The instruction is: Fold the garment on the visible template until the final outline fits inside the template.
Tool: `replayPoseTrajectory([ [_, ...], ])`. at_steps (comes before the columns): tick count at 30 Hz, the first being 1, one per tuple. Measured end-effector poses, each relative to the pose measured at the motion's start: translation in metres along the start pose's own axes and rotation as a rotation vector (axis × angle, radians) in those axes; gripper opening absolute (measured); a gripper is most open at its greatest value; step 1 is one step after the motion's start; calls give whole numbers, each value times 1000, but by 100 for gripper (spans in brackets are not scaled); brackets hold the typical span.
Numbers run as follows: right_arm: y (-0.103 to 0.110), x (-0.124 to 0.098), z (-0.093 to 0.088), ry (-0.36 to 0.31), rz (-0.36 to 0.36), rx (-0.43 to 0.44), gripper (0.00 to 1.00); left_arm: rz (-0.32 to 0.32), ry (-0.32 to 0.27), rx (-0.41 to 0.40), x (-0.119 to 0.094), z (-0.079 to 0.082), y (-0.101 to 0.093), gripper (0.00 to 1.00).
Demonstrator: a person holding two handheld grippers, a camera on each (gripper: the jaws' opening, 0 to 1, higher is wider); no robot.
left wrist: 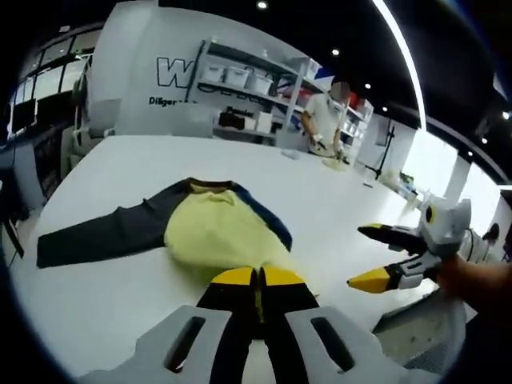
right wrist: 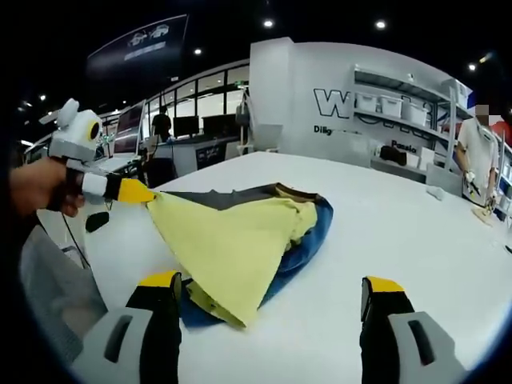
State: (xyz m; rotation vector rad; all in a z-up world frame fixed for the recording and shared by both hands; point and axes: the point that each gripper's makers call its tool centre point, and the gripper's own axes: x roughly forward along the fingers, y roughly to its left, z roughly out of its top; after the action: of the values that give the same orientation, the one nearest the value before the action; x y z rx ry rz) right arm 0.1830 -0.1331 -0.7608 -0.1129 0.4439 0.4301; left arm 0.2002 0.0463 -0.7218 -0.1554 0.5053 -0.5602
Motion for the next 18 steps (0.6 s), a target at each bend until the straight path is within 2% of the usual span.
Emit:
replayPoseTrajectory([
  [7, 1, 0, -1, 3, 1, -6, 94, 79, -56, -16, -28, 13, 34, 0],
  [12, 2, 0, -1, 6, 2, -7, 94, 147, -55, -39, -40, 5, 64, 0],
  [14, 2, 0, -2, 9, 4, -9, 94, 191, -49, -42, -47, -1, 83, 0],
  [16, 2, 1, -2, 11, 4, -11, 94, 224, -34, -28, -49, -6, 94, 0],
  [18, 3, 1, -3, 13, 5, -13, 94, 239, -31, -51, -51, -11, 105, 0],
])
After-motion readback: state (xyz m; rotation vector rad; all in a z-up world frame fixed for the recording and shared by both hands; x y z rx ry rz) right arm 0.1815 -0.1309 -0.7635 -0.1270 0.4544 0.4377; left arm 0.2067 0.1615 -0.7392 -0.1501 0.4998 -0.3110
